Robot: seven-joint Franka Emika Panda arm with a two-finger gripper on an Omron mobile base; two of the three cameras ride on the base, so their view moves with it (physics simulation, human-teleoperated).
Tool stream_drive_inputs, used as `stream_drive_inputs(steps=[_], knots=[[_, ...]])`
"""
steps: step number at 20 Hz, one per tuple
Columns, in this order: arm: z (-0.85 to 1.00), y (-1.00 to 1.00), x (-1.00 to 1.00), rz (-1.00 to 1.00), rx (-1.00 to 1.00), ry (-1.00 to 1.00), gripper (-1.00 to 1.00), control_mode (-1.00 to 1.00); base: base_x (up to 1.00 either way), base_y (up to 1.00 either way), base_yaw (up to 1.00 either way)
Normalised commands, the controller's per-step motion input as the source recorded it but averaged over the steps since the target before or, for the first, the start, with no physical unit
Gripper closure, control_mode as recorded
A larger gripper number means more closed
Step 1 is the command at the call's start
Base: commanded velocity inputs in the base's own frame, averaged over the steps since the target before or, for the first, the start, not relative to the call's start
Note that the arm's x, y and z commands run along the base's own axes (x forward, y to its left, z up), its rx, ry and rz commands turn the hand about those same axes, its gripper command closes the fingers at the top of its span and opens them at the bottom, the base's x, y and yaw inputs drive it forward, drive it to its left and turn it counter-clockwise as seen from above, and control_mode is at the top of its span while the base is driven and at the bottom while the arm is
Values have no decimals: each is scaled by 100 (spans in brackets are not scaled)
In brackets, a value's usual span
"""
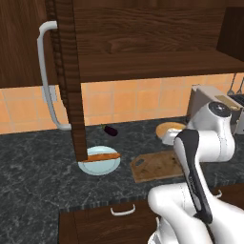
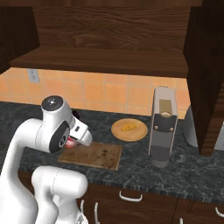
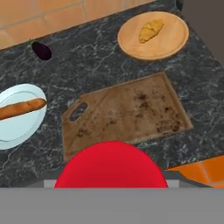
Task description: From the different types of pastries on the counter, select a croissant and place it on the cutting board. Then retrieve a jar of jam from the cabinet and place it alongside the croissant on the cutting board.
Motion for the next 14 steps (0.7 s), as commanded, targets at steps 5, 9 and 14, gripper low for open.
stream_drive_inputs(steps=[5,9,14], knots=[[-92,34,-41,0,-25,1,100,-100,0,0,0],[-24,-4,30,0,1,-6,100,-100,0,0,0],[-20,-4,68,1,1,-11,100,-100,0,0,0]])
